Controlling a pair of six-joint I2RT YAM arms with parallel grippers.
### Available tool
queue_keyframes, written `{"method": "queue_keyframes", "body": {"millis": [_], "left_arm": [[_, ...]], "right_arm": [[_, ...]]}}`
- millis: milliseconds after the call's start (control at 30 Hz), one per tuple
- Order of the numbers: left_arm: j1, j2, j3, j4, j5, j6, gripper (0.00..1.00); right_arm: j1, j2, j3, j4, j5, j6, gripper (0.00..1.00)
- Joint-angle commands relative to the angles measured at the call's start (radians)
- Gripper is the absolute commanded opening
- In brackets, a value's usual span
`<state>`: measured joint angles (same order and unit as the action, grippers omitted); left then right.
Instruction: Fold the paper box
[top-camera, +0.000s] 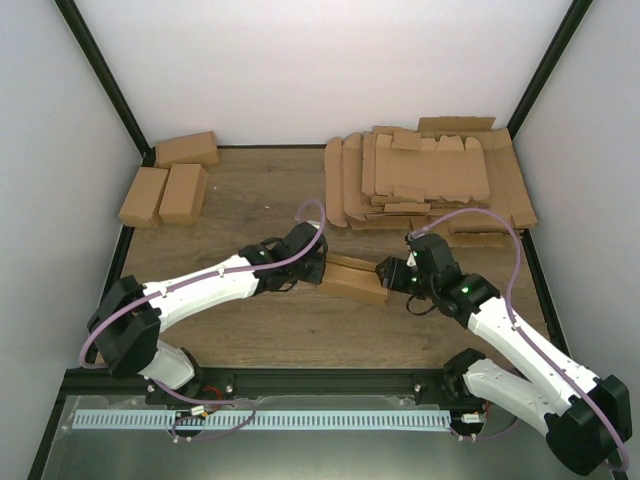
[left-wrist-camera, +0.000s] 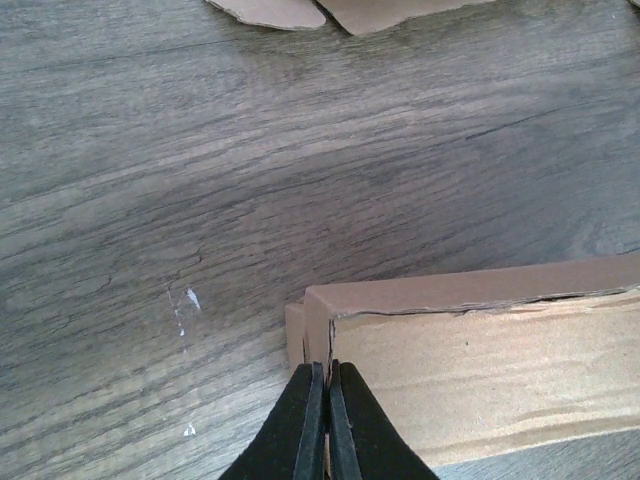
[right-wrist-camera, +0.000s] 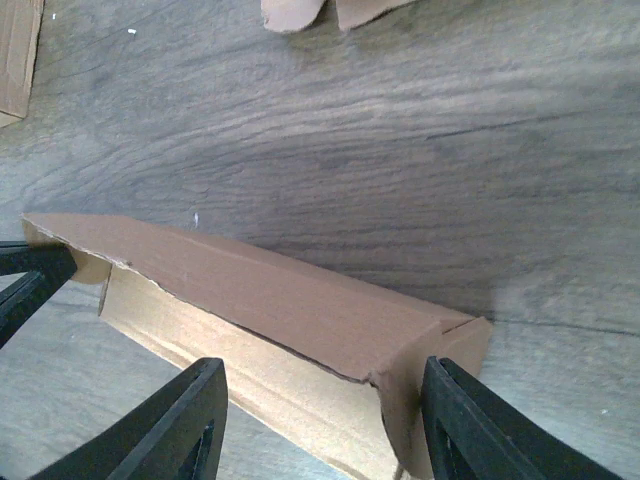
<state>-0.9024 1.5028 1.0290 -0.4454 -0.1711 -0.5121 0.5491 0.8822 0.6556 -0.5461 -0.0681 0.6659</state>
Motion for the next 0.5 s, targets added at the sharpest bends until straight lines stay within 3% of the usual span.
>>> {"method": "queue_keyframes", "body": {"millis": [0, 467], "left_arm": [[-0.006, 0.029, 0.018, -0.063, 0.012, 0.015, 0.04], [-0.010, 0.037, 0.045, -0.081, 0.006, 0.020, 0.04]], "right_arm": [[-0.002, 0.008, 0.038, 0.003, -0.072, 0.098, 0.54], [-0.002, -0.006, 0.011, -0.029, -0.030, 0.131, 0.27]]}}
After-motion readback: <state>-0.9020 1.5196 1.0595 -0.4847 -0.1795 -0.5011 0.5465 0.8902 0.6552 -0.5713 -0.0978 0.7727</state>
